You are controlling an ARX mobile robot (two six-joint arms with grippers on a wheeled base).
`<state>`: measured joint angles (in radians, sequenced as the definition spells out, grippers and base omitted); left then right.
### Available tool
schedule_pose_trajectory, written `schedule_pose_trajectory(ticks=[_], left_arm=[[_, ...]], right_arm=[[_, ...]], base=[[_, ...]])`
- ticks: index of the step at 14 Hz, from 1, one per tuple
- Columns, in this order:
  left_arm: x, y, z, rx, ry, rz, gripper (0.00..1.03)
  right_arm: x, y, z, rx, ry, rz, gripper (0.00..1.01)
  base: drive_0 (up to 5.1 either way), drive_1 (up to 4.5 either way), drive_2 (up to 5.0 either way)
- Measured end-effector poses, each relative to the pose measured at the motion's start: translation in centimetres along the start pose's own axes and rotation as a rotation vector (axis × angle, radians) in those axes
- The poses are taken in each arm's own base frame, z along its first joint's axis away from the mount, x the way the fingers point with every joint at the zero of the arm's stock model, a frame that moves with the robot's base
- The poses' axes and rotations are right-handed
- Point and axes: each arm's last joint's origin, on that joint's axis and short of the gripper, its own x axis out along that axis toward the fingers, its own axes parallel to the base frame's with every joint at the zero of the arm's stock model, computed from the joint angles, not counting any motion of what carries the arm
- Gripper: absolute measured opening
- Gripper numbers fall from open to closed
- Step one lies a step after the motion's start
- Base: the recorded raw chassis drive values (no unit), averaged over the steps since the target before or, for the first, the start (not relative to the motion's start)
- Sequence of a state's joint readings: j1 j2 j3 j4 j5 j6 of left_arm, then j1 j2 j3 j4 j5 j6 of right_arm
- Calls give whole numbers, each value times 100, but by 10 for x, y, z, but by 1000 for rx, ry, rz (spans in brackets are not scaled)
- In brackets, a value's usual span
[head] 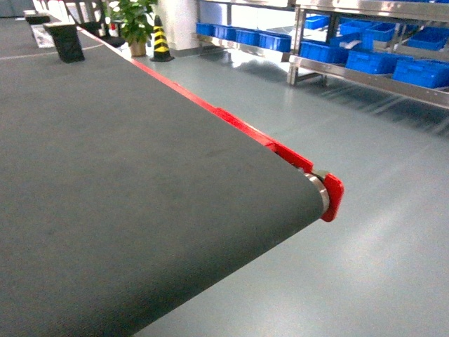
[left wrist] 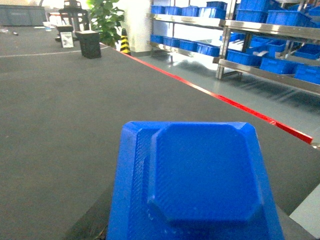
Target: Sort blue parts and orange caps into right shelf containers
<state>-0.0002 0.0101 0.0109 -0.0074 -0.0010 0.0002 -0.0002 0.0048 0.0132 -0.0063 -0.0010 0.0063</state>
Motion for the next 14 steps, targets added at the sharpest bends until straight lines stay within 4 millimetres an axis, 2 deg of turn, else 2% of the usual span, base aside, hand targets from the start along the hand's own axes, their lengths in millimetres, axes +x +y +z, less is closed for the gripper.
schedule_pose_trajectory(ticks=[14], left_arm=[[0, 0, 0, 0, 0, -1, 43]], right_arm=[[0, 0, 0, 0, 0, 0, 41]], base=[[-162, -162, -162]])
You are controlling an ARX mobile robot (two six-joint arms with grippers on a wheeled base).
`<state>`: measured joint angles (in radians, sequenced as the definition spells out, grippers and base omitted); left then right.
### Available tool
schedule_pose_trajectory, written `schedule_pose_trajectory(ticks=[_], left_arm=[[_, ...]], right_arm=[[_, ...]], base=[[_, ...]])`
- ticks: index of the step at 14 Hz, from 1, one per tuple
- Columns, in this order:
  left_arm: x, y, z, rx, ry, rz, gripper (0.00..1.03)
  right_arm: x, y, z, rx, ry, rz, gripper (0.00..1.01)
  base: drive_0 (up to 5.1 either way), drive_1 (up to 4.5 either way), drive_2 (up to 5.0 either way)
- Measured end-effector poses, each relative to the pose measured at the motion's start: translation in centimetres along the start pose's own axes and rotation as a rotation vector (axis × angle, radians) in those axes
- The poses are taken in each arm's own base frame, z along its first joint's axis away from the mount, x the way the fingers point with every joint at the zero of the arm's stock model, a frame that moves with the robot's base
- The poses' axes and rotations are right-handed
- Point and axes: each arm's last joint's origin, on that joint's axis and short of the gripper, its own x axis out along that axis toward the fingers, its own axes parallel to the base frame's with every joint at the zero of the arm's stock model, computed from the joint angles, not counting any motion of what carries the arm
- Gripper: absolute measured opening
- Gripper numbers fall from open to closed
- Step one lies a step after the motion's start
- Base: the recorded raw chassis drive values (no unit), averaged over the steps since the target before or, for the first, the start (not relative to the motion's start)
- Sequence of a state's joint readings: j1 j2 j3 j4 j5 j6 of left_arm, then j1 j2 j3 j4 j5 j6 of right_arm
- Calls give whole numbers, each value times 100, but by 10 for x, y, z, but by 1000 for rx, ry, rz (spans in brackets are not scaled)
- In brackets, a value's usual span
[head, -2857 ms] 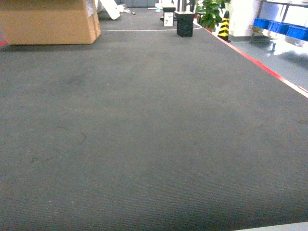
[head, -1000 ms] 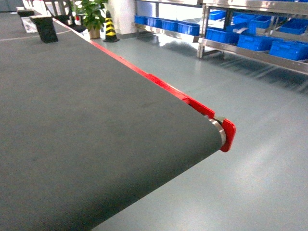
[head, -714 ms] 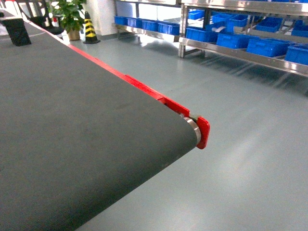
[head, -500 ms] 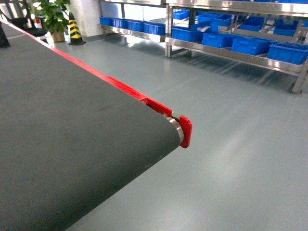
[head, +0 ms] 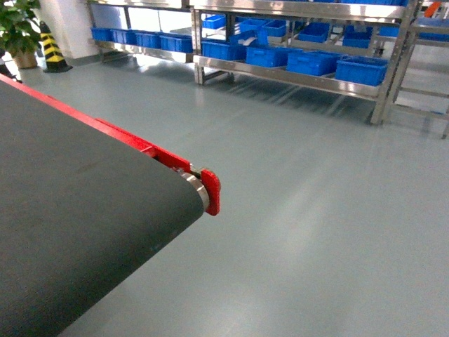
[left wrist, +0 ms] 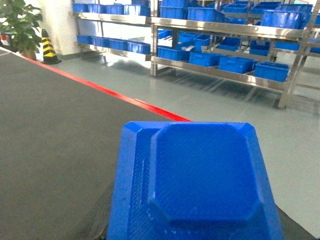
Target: Sort blue parts and orange caps into right shelf containers
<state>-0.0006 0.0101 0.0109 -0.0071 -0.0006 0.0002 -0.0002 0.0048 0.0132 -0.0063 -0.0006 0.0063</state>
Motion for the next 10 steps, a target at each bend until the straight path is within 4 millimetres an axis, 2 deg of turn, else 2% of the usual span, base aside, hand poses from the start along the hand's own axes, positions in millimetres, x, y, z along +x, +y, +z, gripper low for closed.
schedule_pose_trajectory(ticks=[10], left_arm=[[0, 0, 0, 0, 0, 0, 43]], right_arm=[[0, 0, 0, 0, 0, 0, 41]], base=[[-160, -160, -160]])
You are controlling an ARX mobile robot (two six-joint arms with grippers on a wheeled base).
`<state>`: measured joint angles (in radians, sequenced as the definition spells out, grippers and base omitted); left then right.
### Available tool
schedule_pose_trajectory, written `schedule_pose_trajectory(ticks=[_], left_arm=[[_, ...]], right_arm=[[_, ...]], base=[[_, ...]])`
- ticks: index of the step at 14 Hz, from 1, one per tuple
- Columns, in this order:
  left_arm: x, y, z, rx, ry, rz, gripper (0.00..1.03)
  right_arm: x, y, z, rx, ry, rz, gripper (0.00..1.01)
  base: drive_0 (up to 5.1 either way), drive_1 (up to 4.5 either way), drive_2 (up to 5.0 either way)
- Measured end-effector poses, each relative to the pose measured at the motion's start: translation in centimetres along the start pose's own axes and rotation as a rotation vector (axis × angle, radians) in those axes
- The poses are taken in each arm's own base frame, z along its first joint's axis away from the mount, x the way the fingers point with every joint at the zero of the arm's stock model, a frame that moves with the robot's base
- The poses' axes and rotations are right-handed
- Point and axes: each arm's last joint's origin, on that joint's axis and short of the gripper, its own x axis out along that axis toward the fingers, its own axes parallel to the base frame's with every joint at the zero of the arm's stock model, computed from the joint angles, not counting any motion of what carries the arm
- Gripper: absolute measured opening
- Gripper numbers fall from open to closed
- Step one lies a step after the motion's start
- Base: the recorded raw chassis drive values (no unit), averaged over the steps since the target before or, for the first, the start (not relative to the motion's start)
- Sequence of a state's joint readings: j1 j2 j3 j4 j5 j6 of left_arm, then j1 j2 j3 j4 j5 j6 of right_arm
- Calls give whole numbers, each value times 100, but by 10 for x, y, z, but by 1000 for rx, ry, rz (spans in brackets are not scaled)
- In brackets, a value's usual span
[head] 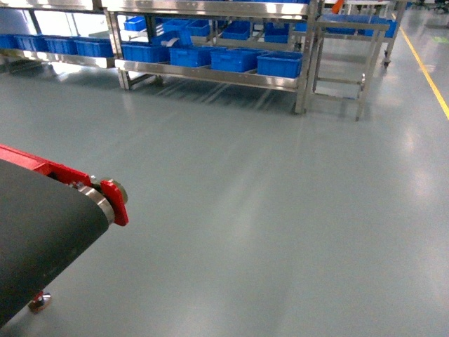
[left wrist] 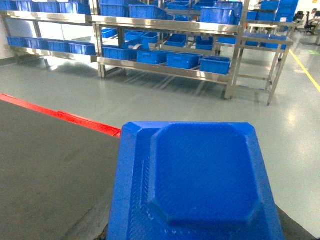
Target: Sort blue parts and orange caps into right shelf containers
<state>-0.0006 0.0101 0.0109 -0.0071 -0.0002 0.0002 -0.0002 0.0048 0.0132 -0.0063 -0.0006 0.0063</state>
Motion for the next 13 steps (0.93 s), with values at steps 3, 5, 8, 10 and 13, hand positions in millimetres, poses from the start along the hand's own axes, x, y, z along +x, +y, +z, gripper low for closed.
schedule_pose_trajectory(ticks=[3, 5, 8, 10, 13], left_arm=[[0, 0, 0, 0, 0, 0, 43], [0, 0, 0, 0, 0, 0, 43], [0, 0, 0, 0, 0, 0, 43], [0, 0, 0, 0, 0, 0, 43], [0, 0, 0, 0, 0, 0, 43]], right_arm=[[0, 0, 0, 0, 0, 0, 41], [0, 0, 0, 0, 0, 0, 41], [0, 0, 0, 0, 0, 0, 41], [0, 0, 0, 0, 0, 0, 41], [0, 0, 0, 0, 0, 0, 41]], base=[[-170, -170, -170], [-149, -149, -149], [-171, -171, -171], [-156, -156, -156], [-165, -165, -165]])
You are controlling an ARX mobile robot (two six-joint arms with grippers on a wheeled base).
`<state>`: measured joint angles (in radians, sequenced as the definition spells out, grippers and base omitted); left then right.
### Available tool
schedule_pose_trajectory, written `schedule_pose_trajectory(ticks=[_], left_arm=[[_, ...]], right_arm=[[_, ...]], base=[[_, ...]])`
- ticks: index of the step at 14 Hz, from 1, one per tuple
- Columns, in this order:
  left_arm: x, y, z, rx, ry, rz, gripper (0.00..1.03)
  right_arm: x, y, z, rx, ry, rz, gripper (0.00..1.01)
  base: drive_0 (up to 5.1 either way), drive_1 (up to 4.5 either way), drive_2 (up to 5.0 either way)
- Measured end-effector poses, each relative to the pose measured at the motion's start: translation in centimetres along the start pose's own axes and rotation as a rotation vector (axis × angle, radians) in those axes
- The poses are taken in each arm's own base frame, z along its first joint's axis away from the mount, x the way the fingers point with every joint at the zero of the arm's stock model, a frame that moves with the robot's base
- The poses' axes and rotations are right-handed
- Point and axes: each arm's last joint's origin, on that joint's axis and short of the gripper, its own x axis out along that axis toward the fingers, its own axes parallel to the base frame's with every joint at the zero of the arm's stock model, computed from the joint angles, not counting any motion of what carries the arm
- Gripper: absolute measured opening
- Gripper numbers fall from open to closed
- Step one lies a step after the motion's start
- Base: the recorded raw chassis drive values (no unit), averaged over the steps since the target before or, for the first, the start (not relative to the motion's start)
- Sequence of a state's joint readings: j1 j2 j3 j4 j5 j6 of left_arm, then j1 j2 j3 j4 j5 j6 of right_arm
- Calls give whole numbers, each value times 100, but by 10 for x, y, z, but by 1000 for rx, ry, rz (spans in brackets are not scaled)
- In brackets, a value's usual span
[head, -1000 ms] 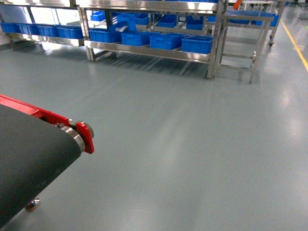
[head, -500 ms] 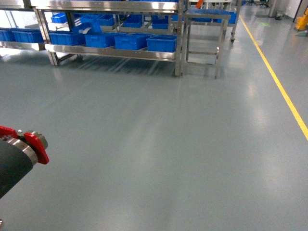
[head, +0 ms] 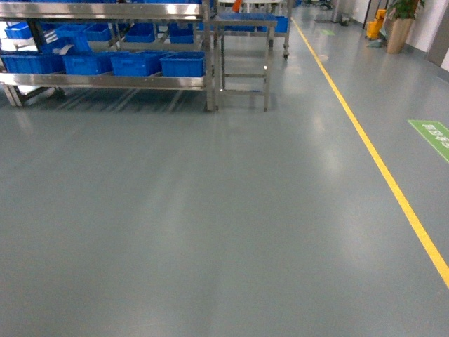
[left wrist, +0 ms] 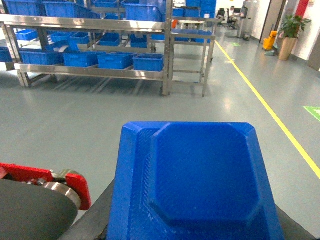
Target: Sort blue parts and orange caps into right shelf containers
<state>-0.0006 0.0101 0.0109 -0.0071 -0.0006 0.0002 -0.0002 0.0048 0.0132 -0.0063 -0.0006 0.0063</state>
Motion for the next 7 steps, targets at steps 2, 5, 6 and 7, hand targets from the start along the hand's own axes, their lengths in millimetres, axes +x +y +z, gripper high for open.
schedule_pose_trajectory(ticks=[2, 5, 6, 7], left_arm=[[0, 0, 0, 0, 0, 0, 43], [0, 0, 1, 0, -7, -2, 43], [0, 0, 0, 0, 2, -2, 43], [0, 0, 0, 0, 0, -2, 43]], right_arm=[[0, 0, 0, 0, 0, 0, 41], [0, 0, 0, 0, -5, 0, 41], [0, 0, 0, 0, 2, 0, 41], [0, 0, 0, 0, 0, 0, 41]], base=[[-173, -173, -173], [-48, 237, -333], [21, 453, -411], [90, 522, -342]])
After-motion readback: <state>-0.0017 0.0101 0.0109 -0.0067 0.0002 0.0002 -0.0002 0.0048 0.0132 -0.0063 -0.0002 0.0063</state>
